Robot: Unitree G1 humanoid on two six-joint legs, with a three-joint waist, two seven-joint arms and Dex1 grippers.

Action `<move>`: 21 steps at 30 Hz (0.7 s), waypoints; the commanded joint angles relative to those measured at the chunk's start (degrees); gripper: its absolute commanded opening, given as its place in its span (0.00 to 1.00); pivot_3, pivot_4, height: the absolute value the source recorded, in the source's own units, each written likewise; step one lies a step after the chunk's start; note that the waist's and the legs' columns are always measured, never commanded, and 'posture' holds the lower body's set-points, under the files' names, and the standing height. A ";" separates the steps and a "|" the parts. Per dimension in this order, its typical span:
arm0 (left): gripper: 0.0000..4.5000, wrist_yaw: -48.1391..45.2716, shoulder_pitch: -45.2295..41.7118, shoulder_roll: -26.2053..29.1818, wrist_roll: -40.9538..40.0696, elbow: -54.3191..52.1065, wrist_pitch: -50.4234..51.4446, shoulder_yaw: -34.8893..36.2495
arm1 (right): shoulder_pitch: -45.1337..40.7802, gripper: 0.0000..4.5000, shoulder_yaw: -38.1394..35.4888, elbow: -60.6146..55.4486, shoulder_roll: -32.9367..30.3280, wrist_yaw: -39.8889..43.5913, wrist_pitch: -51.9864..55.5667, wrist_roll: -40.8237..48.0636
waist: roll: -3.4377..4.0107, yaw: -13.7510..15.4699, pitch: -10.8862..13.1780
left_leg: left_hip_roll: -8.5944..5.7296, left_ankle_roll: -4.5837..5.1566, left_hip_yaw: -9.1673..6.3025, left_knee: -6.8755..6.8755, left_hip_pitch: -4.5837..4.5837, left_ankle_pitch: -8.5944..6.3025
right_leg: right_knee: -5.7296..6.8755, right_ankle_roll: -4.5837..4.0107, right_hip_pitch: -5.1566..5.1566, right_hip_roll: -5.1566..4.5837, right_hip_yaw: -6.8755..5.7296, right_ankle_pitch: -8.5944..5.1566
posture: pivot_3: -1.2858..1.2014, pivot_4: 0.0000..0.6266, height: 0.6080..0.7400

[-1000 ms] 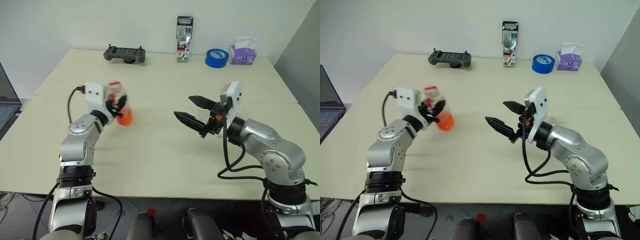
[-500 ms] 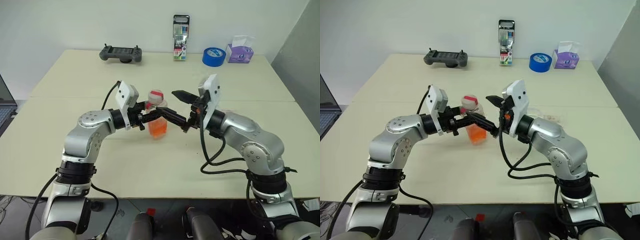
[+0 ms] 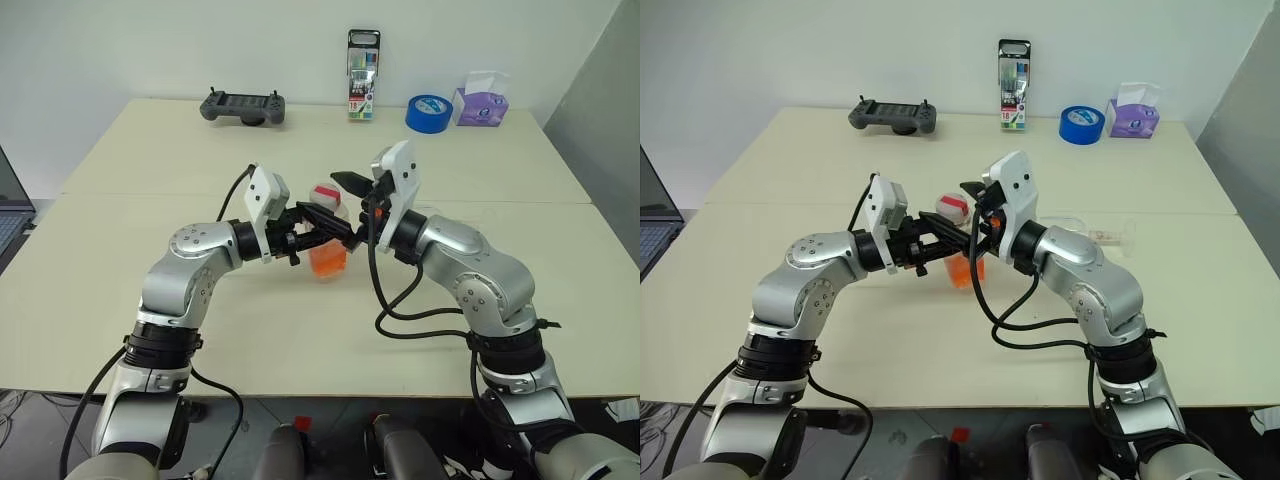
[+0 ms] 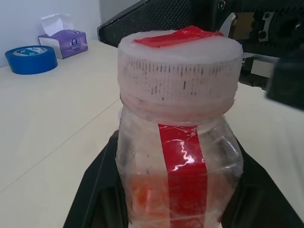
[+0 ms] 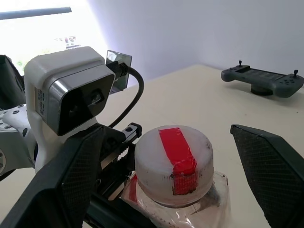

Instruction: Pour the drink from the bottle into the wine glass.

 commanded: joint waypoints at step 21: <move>0.41 -8.11 -3.09 1.19 -13.68 -11.68 8.82 1.18 | -10.16 0.41 -2.60 4.87 -11.58 31.07 -0.20 10.27 | 0.05 -0.03 0.03 | -0.06 0.01 0.03 0.03 -0.01 -0.01 | -0.02 0.00 0.02 -0.01 -0.10 0.00 | 0.52 0.24 1.00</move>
